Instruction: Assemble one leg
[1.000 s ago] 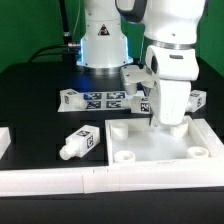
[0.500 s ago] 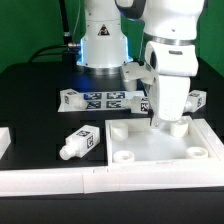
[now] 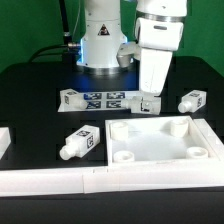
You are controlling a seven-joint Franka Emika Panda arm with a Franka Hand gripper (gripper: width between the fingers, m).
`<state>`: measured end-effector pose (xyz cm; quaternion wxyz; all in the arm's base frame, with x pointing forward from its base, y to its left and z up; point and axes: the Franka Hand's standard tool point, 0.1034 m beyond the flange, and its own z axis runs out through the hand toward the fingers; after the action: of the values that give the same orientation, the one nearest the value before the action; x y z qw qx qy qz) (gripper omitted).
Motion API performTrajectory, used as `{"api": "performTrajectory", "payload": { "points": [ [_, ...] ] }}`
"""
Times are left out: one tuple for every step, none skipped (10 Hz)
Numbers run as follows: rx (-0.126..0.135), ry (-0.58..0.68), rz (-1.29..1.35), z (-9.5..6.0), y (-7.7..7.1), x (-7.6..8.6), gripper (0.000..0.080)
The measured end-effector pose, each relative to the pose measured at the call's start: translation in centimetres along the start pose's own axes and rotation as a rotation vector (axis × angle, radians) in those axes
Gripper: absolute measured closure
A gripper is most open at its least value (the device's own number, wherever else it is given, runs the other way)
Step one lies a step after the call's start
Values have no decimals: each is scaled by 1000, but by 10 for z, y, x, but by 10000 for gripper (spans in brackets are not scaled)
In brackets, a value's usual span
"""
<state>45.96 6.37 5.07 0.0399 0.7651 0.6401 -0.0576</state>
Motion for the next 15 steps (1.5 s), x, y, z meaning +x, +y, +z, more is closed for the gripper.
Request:
{"api": "performTrajectory", "payload": {
  "points": [
    [-2,1,2,-1,2,0,156],
    [-1,1,2,0,1,-1,151],
    [0,0,2,0,1,-1,151],
    [0,0,2,0,1,-1,151],
    [1,0,6,1,0,-1,151],
    [13,-1,57,4,-15,0,151],
    [16,10,70,10,-32,-1,151],
    [32,14,82,20,-50,-3,151],
    [47,11,90,28,-60,-4,151],
    [58,9,92,34,-65,-4,151],
    [57,13,90,39,-66,-2,151],
    [56,16,90,41,-66,-1,151],
    [56,16,90,41,-66,-2,151],
    [57,15,90,41,-66,-2,278],
    [58,15,90,41,-66,-2,278]
  ]
}}
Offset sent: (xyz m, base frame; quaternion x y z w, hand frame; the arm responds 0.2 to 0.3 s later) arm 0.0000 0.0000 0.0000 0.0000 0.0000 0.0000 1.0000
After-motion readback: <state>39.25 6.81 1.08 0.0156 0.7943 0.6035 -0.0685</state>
